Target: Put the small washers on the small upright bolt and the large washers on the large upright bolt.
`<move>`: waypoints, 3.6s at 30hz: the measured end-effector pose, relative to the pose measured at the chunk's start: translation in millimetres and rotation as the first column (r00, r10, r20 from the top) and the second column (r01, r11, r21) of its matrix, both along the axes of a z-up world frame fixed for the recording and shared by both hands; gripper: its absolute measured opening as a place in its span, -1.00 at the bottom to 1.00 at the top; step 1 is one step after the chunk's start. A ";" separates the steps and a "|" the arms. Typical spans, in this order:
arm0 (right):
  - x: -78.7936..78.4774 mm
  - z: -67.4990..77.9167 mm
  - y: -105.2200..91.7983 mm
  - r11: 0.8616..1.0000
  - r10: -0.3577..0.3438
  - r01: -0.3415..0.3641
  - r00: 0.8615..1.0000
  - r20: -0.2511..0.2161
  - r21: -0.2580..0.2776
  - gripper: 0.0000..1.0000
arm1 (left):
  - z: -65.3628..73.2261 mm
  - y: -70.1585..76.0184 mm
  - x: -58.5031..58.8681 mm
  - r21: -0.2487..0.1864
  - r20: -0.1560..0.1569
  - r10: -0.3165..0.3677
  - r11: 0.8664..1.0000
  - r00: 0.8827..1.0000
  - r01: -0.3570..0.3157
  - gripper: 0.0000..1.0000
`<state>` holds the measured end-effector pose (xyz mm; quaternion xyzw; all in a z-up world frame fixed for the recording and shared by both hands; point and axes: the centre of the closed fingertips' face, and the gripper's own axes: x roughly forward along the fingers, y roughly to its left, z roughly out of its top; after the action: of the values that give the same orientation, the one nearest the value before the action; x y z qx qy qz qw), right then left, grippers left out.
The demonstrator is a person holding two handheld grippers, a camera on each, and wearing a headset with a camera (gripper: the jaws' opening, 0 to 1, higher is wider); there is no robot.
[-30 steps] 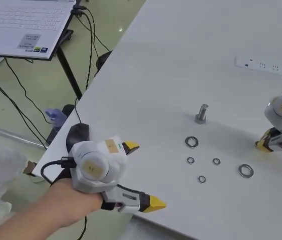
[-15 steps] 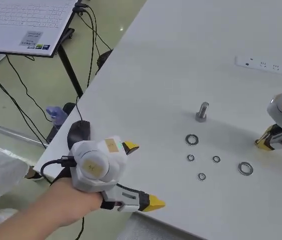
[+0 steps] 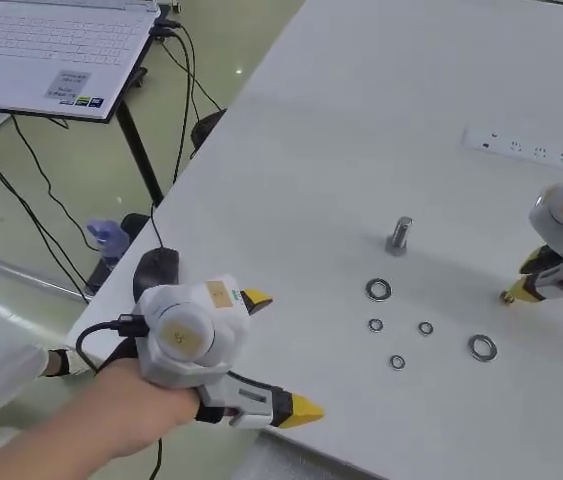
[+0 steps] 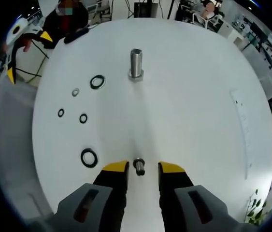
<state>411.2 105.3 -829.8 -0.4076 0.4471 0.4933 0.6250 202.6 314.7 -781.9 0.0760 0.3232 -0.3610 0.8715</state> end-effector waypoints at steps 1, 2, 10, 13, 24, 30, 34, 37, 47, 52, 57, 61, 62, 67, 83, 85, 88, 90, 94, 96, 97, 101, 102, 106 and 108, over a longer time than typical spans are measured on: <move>-0.5 1.3 1.4 1.000 0.003 -0.003 1.000 0.000 0.000 -0.49 | 1.0 -0.3 0.1 0.001 0.003 -0.003 1.000 1.000 0.003 0.70; -1.8 3.4 3.5 1.000 0.010 -0.010 1.000 0.001 -0.001 -0.48 | 1.8 -0.5 0.0 0.004 0.007 -0.007 1.000 1.000 0.007 0.69; -6.4 12.7 18.1 0.999 0.035 -0.035 0.999 -0.001 0.005 -0.46 | 7.3 -5.4 0.1 0.008 0.013 -0.022 1.000 1.000 0.022 0.68; -5.0 14.1 23.0 0.999 0.048 -0.048 0.999 0.001 0.011 -0.45 | 9.9 -5.7 1.7 0.005 0.021 -0.023 1.000 1.000 0.023 0.67; -27.5 20.4 51.1 0.995 0.096 -0.096 0.995 0.000 0.029 -0.44 | 12.0 -2.2 -2.7 0.020 0.023 -0.044 0.999 0.999 0.044 0.67; -42.6 17.9 62.5 0.993 0.117 -0.116 0.993 -0.007 0.032 -0.44 | 11.6 -0.9 -5.1 0.019 0.019 -0.058 0.998 0.998 0.058 0.66; -54.9 15.1 69.7 0.991 0.129 -0.128 0.991 -0.020 0.042 -0.44 | 13.9 1.1 -4.9 0.014 0.024 -0.057 0.998 0.998 0.057 0.65; -61.0 13.0 70.9 0.990 0.137 -0.136 0.990 -0.023 0.037 -0.43 | 13.9 2.6 -5.5 0.012 0.026 -0.055 0.998 0.998 0.055 0.65; -73.3 8.4 75.8 0.990 0.133 -0.132 0.990 -0.038 0.045 -0.44 | 11.9 4.1 -10.5 0.010 0.020 -0.065 0.998 0.998 0.065 0.63; -84.0 -0.8 78.3 0.990 0.132 -0.129 0.990 -0.057 0.047 -0.44 | 12.8 3.5 -10.9 0.009 0.022 -0.070 0.997 0.997 0.070 0.63; -86.9 -7.4 80.9 0.991 0.128 -0.125 0.991 -0.046 0.054 -0.45 | 13.1 4.2 -10.7 0.006 0.027 -0.075 0.997 0.997 0.075 0.62; -84.0 -14.9 80.8 0.993 0.111 -0.109 0.993 -0.043 0.053 -0.45 | 11.8 6.4 -11.6 0.005 0.024 -0.072 0.997 0.997 0.072 0.62; -84.4 -16.8 80.4 0.993 0.111 -0.108 0.993 -0.047 0.049 -0.46 | 11.7 6.7 -12.0 0.005 0.024 -0.073 0.997 0.997 0.073 0.62; -88.6 -25.9 82.4 0.994 0.106 -0.103 0.993 -0.057 0.045 -0.46 | 10.7 8.7 -13.3 0.006 0.021 -0.072 0.997 0.997 0.072 0.62; -93.4 -42.0 82.8 0.996 0.090 -0.090 0.994 -0.054 0.012 -0.48 | 13.5 15.6 -14.3 0.012 0.024 -0.068 0.998 0.997 0.068 0.62; -92.4 -41.3 83.5 0.997 0.078 -0.077 0.996 -0.053 0.020 -0.48 | 14.1 15.5 -13.8 0.013 0.025 -0.067 0.998 0.997 0.067 0.62; -93.0 -41.0 83.6 0.997 0.076 -0.076 0.996 -0.056 0.016 -0.48 | 14.7 15.9 -12.6 0.013 0.028 -0.063 0.998 0.998 0.063 0.63; -91.1 -42.6 82.8 0.997 0.077 -0.077 0.995 -0.057 0.012 -0.48 | 15.3 16.1 -12.1 0.013 0.030 -0.060 0.998 0.998 0.060 0.63; -88.9 -43.5 81.9 0.997 0.076 -0.076 0.995 -0.058 0.015 -0.50 | 15.4 16.3 -12.1 0.012 0.031 -0.058 0.998 0.998 0.058 0.63; -88.8 -42.9 82.0 0.998 0.068 -0.067 0.996 -0.058 0.018 -0.51 | 15.0 16.5 -12.1 0.014 0.031 -0.057 0.998 0.998 0.056 0.64; -89.0 -43.4 82.3 0.998 0.067 -0.066 0.996 -0.058 0.018 -0.51 | 14.9 16.5 -12.2 0.012 0.030 -0.056 0.998 0.998 0.055 0.64; -87.8 -44.5 82.1 0.998 0.068 -0.067 0.996 -0.057 0.014 -0.52 | 15.1 17.5 -12.2 0.013 0.034 -0.051 0.999 0.998 0.051 0.63; -88.1 -44.3 82.2 0.998 0.067 -0.067 0.996 -0.057 0.010 -0.52 | 15.1 17.7 -12.3 0.012 0.033 -0.050 0.999 0.998 0.049 0.62; -92.0 -43.1 83.1 0.997 0.080 -0.080 0.995 -0.056 -0.011 -0.62 | 15.5 18.8 -12.9 0.012 0.035 -0.046 0.999 0.998 0.046 0.61; -93.0 -42.6 83.2 0.997 0.078 -0.079 0.995 -0.057 -0.017 -0.66 | 15.6 19.4 -12.6 0.011 0.037 -0.044 0.999 0.998 0.043 0.61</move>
<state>318.3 188.5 -872.4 -0.4169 0.4530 0.5243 0.5883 190.0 334.1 -766.3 0.0942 0.3072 -0.3767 0.8688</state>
